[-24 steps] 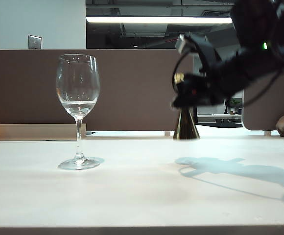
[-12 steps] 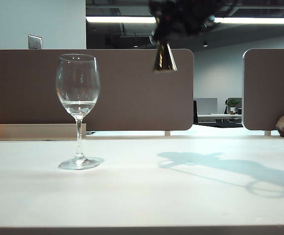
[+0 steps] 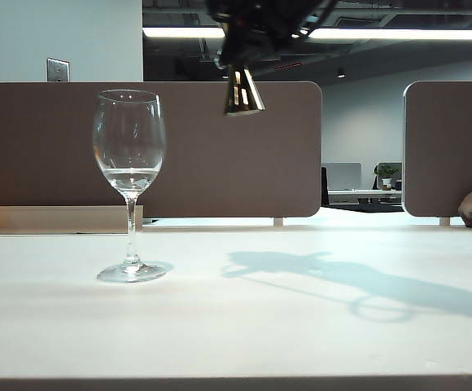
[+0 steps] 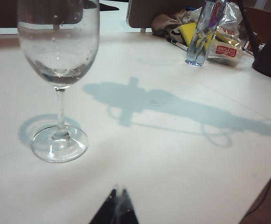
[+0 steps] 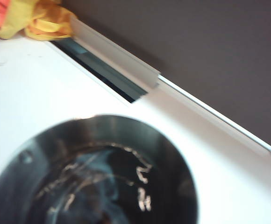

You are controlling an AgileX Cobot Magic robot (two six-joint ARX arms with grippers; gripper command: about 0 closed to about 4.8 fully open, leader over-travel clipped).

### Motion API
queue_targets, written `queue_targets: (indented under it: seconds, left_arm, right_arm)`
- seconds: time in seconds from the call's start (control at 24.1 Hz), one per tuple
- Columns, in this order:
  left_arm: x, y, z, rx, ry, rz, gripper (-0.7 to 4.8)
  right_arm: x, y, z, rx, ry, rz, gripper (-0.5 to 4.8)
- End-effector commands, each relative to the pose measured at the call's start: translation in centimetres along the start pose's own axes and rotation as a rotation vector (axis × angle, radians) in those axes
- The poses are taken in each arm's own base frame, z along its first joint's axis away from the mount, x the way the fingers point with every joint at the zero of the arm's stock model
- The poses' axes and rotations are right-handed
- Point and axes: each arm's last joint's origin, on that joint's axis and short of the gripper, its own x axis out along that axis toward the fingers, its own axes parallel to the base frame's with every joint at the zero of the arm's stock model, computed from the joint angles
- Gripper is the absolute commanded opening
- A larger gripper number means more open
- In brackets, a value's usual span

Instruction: Pick up the jigger and pour the water inside into the glass.

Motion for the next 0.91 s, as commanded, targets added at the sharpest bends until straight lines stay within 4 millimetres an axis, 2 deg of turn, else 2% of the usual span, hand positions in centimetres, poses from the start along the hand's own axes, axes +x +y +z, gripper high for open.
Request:
queue_targets:
  seconds: [0.04,0.46,0.71,0.91]
  left_arm:
    - [0.0,0.0,0.0,0.000,0.003,-0.003,-0.05]
    - [0.0,0.0,0.0,0.001,0.002,-0.003,-0.05]
    - [0.0,0.0,0.0,0.000,0.003,-0.003,-0.05]
    - [0.0,0.0,0.0,0.000,0.003,-0.003,-0.05]
  right_arm:
    - [0.5,0.5,0.8,-0.030,0.000,0.000,-0.01]
    - [2.3,3.2,0.6,-0.176,0.098,-0.007,-0.01]
    - [2.8,4.1,1.1,-0.237,0.113,-0.013,-0.01]
    - [3.2,4.2,1.0,-0.274,0.133,-0.038,-0.01]
